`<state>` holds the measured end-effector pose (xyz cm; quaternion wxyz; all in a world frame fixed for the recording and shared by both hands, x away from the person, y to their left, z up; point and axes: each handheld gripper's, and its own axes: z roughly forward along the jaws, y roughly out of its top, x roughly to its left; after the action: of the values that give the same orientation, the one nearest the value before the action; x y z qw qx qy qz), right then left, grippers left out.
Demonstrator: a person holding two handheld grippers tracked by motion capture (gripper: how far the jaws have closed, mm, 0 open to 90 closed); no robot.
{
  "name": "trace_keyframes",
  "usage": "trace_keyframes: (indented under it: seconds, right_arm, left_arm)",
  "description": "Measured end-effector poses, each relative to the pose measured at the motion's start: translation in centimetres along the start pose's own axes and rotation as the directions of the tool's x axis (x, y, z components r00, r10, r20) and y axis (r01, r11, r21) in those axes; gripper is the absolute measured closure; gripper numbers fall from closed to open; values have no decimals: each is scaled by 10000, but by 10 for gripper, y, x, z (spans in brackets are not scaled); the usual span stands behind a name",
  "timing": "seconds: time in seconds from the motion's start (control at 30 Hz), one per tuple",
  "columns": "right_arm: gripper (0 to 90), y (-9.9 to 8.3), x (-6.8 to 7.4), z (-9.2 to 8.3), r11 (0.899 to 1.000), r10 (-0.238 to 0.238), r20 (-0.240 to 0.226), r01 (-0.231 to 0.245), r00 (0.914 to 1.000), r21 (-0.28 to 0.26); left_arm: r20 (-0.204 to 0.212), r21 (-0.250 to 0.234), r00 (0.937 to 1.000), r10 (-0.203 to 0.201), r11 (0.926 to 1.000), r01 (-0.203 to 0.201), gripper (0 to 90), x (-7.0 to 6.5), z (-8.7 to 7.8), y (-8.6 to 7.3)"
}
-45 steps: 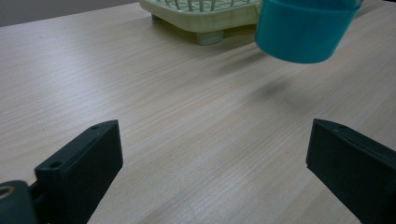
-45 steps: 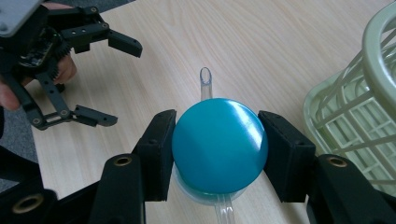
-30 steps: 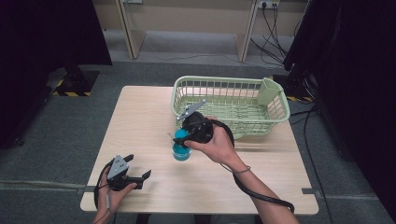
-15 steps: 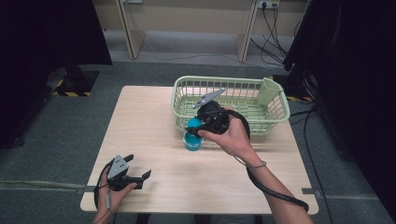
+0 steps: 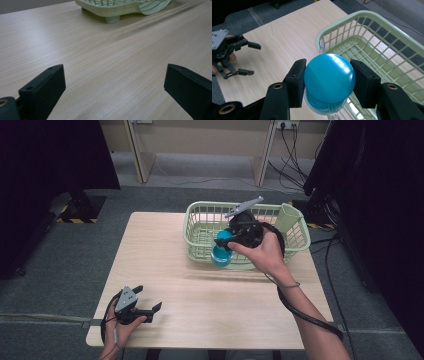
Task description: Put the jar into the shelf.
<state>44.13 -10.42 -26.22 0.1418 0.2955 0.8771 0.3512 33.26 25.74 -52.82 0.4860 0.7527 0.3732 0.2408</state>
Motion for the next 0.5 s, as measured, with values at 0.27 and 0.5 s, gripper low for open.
trace_keyframes:
  seconds: [0.27,0.5]
  right_arm:
    - [487,10,-30,-3,9977,682,768,-679,9947,-71]
    - [487,19,-55,1,9930,1185,1477,-1173,9819,-166]
  left_arm:
    - [14,5,10000,-21,10000,21,33,0,0,0]
    - [9,-38,10000,9,10000,-9,33,0,0,0]
